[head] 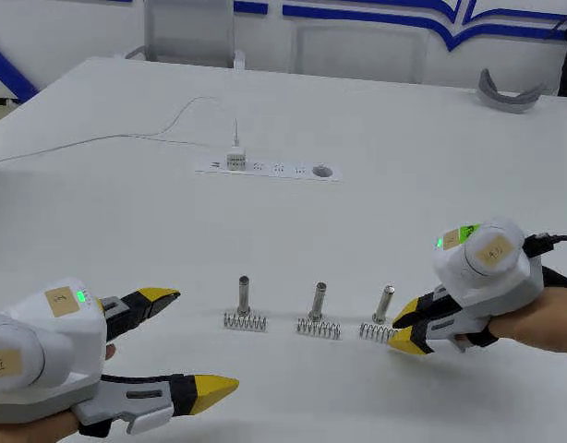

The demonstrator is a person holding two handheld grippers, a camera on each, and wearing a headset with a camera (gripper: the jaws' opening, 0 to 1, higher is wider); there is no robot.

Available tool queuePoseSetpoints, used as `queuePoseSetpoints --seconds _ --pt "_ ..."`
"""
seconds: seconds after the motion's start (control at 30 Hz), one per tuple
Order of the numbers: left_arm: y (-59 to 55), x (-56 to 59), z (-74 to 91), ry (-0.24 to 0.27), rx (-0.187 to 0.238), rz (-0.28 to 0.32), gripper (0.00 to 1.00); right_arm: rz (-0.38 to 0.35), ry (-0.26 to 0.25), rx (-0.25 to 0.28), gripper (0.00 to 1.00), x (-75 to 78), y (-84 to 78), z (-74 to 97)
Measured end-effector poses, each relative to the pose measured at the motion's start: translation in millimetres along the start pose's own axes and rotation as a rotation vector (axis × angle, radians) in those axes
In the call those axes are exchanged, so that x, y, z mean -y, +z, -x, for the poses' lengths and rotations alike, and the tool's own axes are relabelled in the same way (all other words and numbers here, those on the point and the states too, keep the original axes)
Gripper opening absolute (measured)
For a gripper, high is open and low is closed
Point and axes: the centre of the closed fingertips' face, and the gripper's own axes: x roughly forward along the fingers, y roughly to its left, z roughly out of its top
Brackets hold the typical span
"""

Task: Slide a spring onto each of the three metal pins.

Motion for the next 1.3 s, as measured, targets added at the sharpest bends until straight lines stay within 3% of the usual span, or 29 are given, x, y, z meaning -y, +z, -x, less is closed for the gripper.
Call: queuePoseSetpoints --seconds 0.3,0.53,0.7,0.97,1.07,1.3 --pt "1.7 9.5 -3.3 -0.02 0.0 -0.006 0.76 0.05 0.044 -0.081 0.12 -1.4 -7.8 -6.3" --pt "1.9 20.0 -5.9 -0.048 -0.004 -0.02 0.74 0.053 0.048 -0.094 0.11 -2.7 -8.0 -5.0" --pt "2.0 31.0 -10.1 -0.078 -0.008 -0.031 0.72 0.048 0.052 -0.077 0.11 -8.6 -4.1 5.1" --pt "9.1 54.0 -26.8 -0.152 0.004 -0.052 0.65 0.086 0.087 -0.066 0.11 -31.6 3.7 17.9" --pt "12.2 61.6 -33.7 -0.181 0.01 -0.057 0.62 0.123 0.12 -0.059 0.11 -46.1 13.8 18.6" --pt "17.3 73.6 -44.6 -0.227 0.014 -0.084 0.53 0.18 0.154 -0.036 0.11 -62.1 34.0 14.6"
